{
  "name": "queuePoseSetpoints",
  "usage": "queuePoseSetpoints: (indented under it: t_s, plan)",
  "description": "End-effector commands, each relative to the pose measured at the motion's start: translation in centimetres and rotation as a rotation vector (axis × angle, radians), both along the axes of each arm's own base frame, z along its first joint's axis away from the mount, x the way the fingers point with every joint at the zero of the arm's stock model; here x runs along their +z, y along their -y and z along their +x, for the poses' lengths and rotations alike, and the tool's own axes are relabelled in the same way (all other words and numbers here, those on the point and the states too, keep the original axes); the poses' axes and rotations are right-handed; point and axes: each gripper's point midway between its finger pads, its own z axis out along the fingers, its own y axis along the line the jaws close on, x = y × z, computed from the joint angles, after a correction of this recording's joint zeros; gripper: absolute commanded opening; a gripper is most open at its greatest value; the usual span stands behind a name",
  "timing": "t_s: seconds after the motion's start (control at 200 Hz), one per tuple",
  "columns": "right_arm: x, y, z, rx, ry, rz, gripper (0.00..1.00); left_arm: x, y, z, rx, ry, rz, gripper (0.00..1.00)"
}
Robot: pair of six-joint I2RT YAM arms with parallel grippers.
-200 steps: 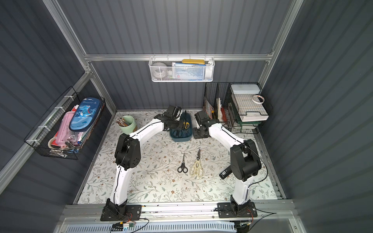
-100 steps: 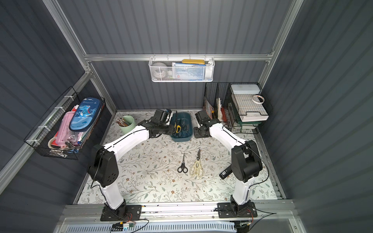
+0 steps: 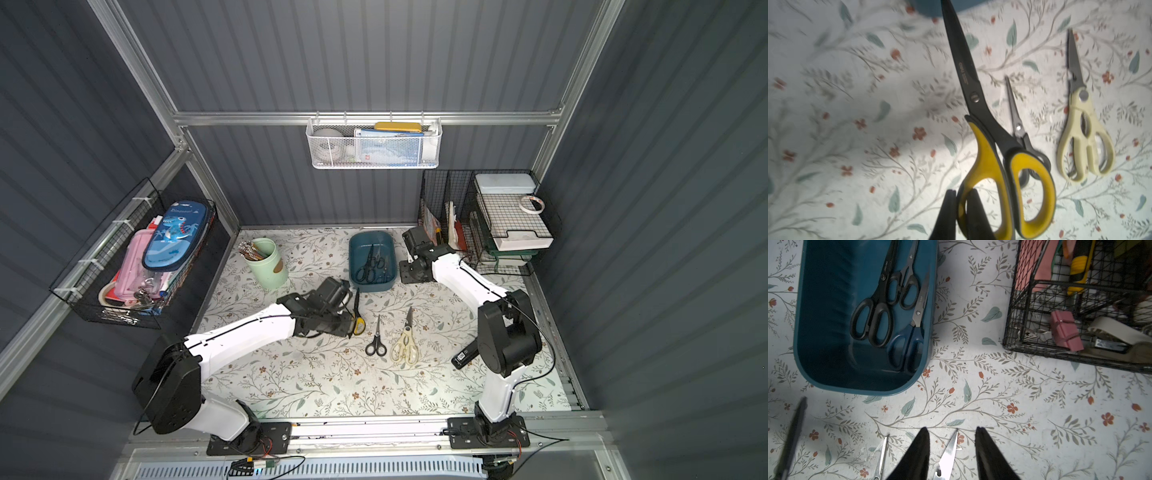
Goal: Take the scissors out of the storage box
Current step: Place the scissors at the center of the board.
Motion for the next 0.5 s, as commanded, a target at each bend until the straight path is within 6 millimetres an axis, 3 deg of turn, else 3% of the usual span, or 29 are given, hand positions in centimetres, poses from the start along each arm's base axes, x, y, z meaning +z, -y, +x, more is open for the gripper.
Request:
queuePoseSetpoints:
  t_s: [0.0,0.22,0.495]
  plan:
    - [0.5,-0.3,-1.0,0.014,-0.002,-0.001,0.40,-1.3,-0.5,-1.7,0.090,-0.062,-0.019,0.10]
    - [0.1,-0.7,-1.4,0.022,-0.005,0.006,0.40,-3.4,-2.6,-2.7,0.127,-0.089,0.061,0.10]
    - [0.1,-0.9,-1.4,0.027,-0.004,0.006,0.40,-5.6,-2.5,-1.8,0.095,-0.090,0.139,0.10]
